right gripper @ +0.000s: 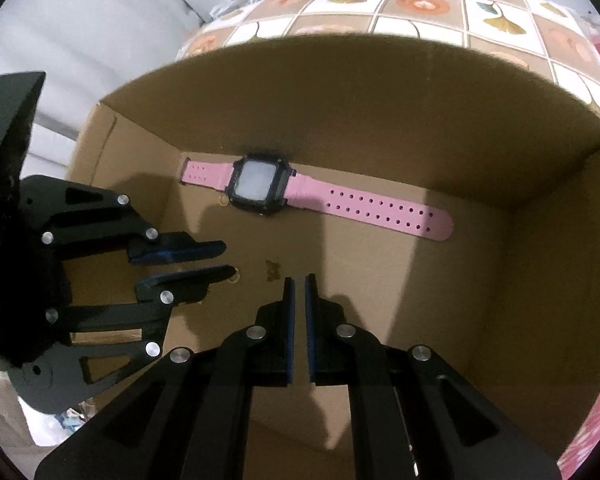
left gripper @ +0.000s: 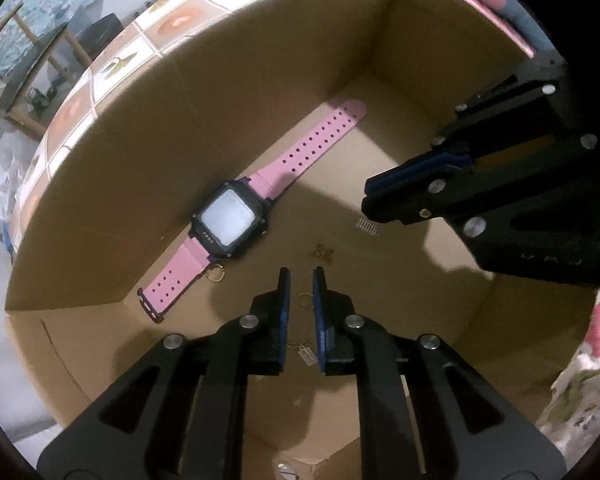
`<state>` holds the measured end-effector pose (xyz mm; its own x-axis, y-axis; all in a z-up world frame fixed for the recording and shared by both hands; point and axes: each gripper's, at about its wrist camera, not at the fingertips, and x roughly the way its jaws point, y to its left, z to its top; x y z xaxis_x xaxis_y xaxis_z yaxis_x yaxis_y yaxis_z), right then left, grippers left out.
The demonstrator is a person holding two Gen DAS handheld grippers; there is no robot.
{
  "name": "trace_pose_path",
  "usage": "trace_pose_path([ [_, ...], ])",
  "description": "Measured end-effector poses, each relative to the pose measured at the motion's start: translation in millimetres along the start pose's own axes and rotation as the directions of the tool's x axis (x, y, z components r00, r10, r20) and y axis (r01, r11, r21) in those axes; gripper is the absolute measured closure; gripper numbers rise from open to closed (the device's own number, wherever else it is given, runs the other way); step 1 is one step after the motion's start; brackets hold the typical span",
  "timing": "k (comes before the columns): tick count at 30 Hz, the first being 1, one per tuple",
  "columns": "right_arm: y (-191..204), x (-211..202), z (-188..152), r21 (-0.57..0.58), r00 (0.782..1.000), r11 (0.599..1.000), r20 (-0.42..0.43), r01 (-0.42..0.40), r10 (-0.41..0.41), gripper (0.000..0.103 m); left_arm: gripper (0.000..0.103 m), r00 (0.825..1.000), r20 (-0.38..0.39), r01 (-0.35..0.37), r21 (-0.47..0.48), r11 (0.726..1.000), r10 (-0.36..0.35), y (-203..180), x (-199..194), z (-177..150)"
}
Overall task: Organize jewelry
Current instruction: 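Move both tools out of the box back toward the bracelets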
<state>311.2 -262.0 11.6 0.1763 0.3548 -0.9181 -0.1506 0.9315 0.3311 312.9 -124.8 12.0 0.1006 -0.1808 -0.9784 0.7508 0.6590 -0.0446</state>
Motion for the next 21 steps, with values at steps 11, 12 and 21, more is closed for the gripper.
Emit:
trace_pose_path([
  [11, 20, -125, -56, -0.101, 0.928, 0.993, 0.362, -0.059, 0.092, 0.067, 0.053, 0.929, 0.364, -0.054, -0.047, 0.997, 0.067, -9, -114, -54],
  [12, 24, -143, -76, -0.133, 0.899, 0.989, 0.422, -0.069, 0.120, 0.065, 0.048, 0.918, 0.391, -0.057, -0.048, 0.997, 0.072, -10, -121, -61],
  [21, 25, -144, -203, -0.181, 0.828, 0.968, 0.506, -0.172, 0.241, 0.061, 0.031, 0.823, 0.561, -0.024, -0.120, 0.992, 0.088, -59, -138, -163],
])
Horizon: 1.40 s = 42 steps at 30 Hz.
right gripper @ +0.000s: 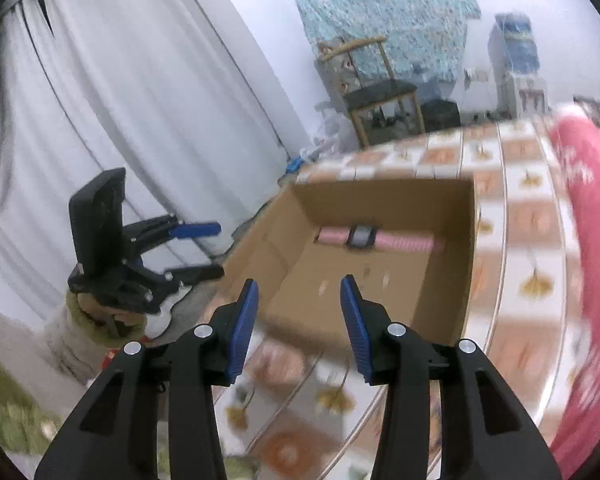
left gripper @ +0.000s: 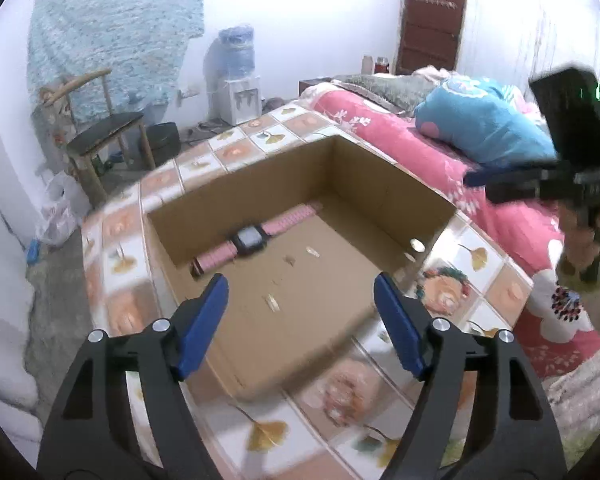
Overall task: Organize jewelry
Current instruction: 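Move both tools out of the box back toward the bracelets, then close the right tool on the small gold charm while the left tool moves to the peach bracelet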
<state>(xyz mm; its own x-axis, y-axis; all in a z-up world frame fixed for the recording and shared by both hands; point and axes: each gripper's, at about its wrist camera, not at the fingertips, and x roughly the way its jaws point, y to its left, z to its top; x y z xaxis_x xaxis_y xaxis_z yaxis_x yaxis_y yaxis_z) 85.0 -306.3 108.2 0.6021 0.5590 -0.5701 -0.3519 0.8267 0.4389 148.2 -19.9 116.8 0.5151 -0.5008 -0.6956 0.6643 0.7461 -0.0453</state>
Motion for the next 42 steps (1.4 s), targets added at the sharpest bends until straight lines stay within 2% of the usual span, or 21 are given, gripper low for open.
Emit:
trace_pose_path([
  [4, -10, 27, -50, 0.132, 0.998, 0.991, -0.060, 0.003, 0.005, 0.061, 0.031, 0.999, -0.030, 0.017, -0.083, 0.996, -0.020, -15, 12, -44],
  [7, -19, 54, -71, 0.204, 0.995, 0.978, -0.104, 0.033, -0.012, 0.061, 0.031, 0.998, -0.059, -0.005, -0.090, 0.996, -0.001, -26, 26, -70],
  [9, -19, 65, -76, 0.200, 0.992, 0.978, -0.122, 0.058, -0.034, 0.061, 0.031, 0.995, -0.091, -0.039, -0.085, 0.996, 0.031, -32, 33, -83],
  [13, -9, 90, -77, 0.121, 0.984, 0.984, -0.140, 0.129, -0.112, 0.061, 0.031, 0.995, -0.096, -0.007, -0.145, 0.989, -0.007, -35, 41, -101],
  [15, -7, 103, -77, 0.091, 0.978, 0.984, -0.154, 0.153, -0.138, 0.061, 0.031, 0.994, -0.108, -0.032, -0.140, 0.990, 0.016, -39, 49, -109],
  [18, -3, 122, -77, 0.044, 0.963, 0.976, -0.182, 0.212, -0.200, 0.066, 0.031, 0.991, -0.123, -0.065, -0.118, 0.991, 0.051, -46, 58, -116],
  [24, 5, 135, -79, -0.012, 0.941, 0.958, -0.185, 0.287, -0.285, 0.067, 0.031, 0.991, -0.112, -0.087, -0.073, 0.994, 0.078, -57, 62, -124],
  [31, 10, 148, -84, -0.044, 0.925, 0.945, -0.196, 0.324, -0.326, 0.074, 0.031, 0.989, -0.121, -0.093, -0.042, 0.995, 0.087, -65, 67, -128],
  [37, 12, 156, -88, -0.042, 0.920, 0.942, -0.203, 0.334, -0.335, 0.079, 0.031, 0.988, -0.125, -0.091, -0.037, 0.995, 0.086, -64, 66, -129],
  [42, 17, 164, -90, -0.063, 0.906, 0.929, -0.204, 0.365, -0.370, 0.097, 0.031, 0.988, -0.129, -0.093, -0.035, 0.995, 0.088, -63, 67, -129],
])
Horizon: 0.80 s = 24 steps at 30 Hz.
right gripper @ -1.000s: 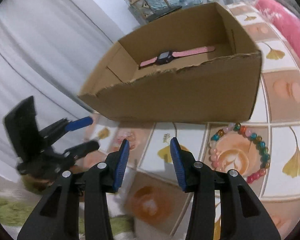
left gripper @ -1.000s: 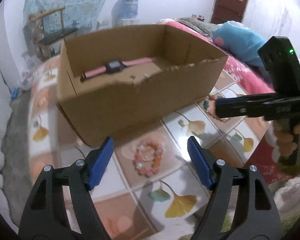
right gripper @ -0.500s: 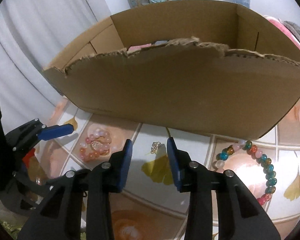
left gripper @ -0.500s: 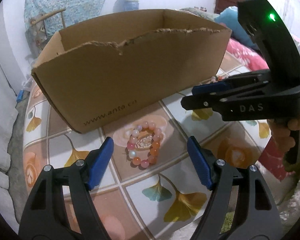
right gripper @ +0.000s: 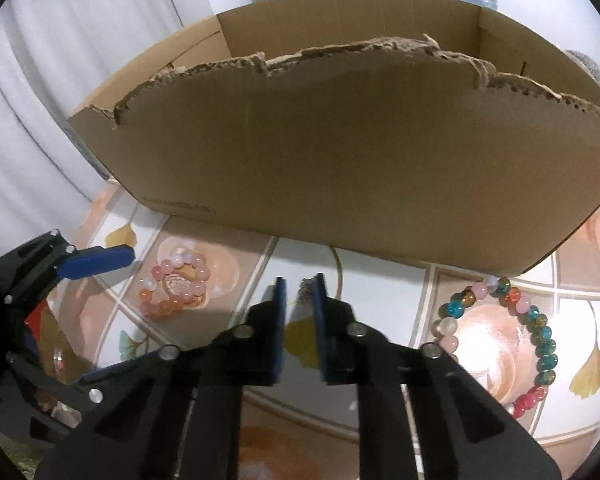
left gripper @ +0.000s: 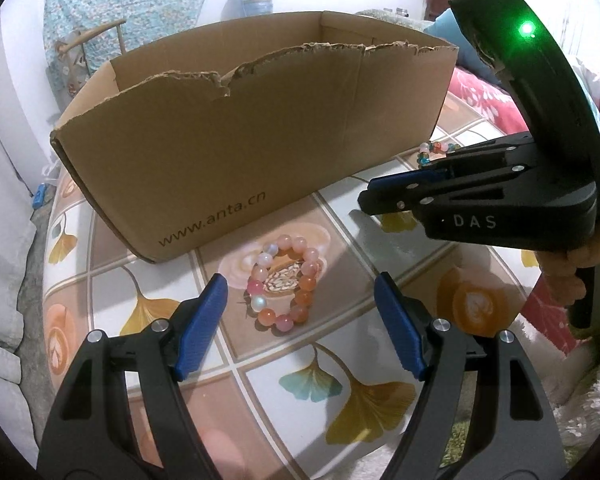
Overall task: Organize jewelry
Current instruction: 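Close the right tool on the small gold charm while the left tool moves to the peach bracelet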
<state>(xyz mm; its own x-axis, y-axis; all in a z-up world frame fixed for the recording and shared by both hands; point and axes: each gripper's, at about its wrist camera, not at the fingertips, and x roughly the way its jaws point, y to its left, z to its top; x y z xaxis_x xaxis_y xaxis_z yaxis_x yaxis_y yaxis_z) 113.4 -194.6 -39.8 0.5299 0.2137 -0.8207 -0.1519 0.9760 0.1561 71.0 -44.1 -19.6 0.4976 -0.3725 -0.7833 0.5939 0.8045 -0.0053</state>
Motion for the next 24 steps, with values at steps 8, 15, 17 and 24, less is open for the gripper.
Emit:
trace_pose_path([
  [8, 3, -9, -11, 0.006, 1.000, 1.000, -0.011, -0.025, 0.026, 0.099, 0.031, 1.000, -0.005, -0.003, 0.004, 1.000, 0.003, 0, 0, 1],
  [15, -1, -27, -18, 0.018, 0.999, 0.999, -0.010, -0.047, 0.047, 0.099, 0.031, 1.000, -0.013, -0.005, 0.001, 1.000, 0.005, 1, 0, -1],
  [17, -2, -27, -17, 0.029, 0.998, 0.998, -0.006, -0.064, 0.064, 0.099, 0.031, 1.000, -0.011, -0.003, 0.000, 1.000, 0.003, 1, 0, -1],
  [24, 0, -13, -2, -0.019, 0.999, 0.999, 0.016, -0.043, 0.043, 0.065, 0.031, 1.000, -0.007, -0.011, 0.014, 1.000, 0.011, -1, -3, -1],
])
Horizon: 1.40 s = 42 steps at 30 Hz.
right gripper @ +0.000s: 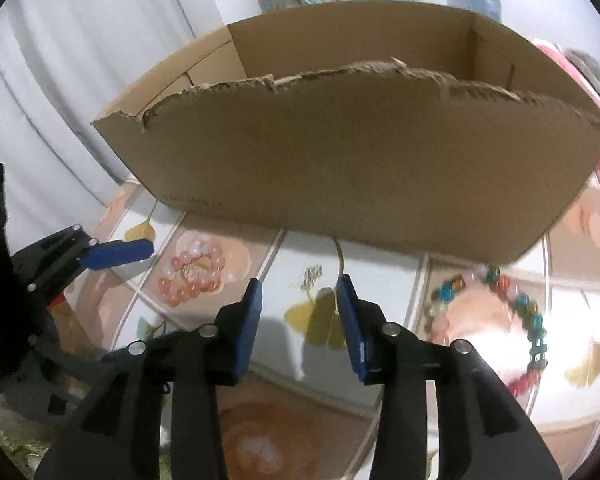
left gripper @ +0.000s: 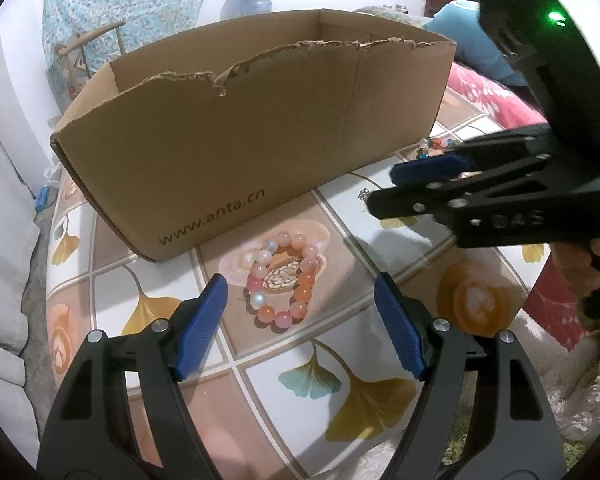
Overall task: Organize jewelry
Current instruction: 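Close the right tool on the small gold charm while the left tool moves to the peach bracelet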
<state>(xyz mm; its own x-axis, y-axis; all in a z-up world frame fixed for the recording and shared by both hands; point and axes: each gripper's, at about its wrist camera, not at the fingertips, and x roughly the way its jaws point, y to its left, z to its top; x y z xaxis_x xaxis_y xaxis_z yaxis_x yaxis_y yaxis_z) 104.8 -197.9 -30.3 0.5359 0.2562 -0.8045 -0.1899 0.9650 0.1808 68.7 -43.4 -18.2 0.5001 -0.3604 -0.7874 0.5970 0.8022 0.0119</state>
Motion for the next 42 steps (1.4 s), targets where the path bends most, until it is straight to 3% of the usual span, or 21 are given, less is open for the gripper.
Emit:
trace_pose_path([
  [4, 1, 14, 7, -0.018, 1.000, 1.000, -0.007, 0.015, -0.015, 0.066, 0.031, 1.000, -0.005, -0.005, -0.001, 1.000, 0.005, 1, 1, -1],
  [8, 4, 24, 10, -0.028, 0.999, 0.999, -0.007, 0.045, -0.045, 0.097, 0.031, 1.000, -0.007, -0.007, -0.009, 1.000, 0.007, 2, 1, 0],
  [21, 2, 10, -14, 0.028, 0.996, 1.000, -0.084, 0.002, 0.000, 0.098, 0.031, 1.000, -0.009, -0.004, -0.028, 1.000, 0.004, 7, 2, -3],
  [25, -1, -4, -22, 0.069, 0.997, 0.997, -0.064, -0.045, 0.049, 0.097, 0.031, 1.000, -0.008, -0.001, -0.023, 1.000, 0.001, 7, 1, -4],
  [28, 0, -6, -24, 0.070, 0.997, 0.997, -0.065, -0.035, 0.040, 0.080, 0.031, 1.000, -0.009, -0.003, -0.019, 1.000, 0.003, 6, 1, -4],
  [30, 2, -6, -25, 0.063, 0.997, 0.998, -0.066, -0.030, 0.034, 0.076, 0.031, 1.000, -0.011, -0.004, -0.017, 1.000, 0.004, 5, 1, -3],
  [38, 20, 7, -26, -0.021, 0.998, 0.999, -0.055, 0.041, -0.042, 0.077, 0.031, 1.000, -0.017, -0.010, -0.018, 1.000, 0.010, 4, 3, -2],
  [40, 24, 9, -26, -0.053, 0.996, 0.996, -0.052, 0.076, -0.079, 0.083, 0.031, 1.000, -0.020, -0.012, -0.016, 1.000, 0.012, 3, 3, -2],
  [42, 24, 10, -25, -0.068, 0.995, 0.994, -0.055, 0.085, -0.089, 0.097, 0.031, 1.000, -0.020, -0.013, -0.016, 1.000, 0.013, 3, 3, -2],
])
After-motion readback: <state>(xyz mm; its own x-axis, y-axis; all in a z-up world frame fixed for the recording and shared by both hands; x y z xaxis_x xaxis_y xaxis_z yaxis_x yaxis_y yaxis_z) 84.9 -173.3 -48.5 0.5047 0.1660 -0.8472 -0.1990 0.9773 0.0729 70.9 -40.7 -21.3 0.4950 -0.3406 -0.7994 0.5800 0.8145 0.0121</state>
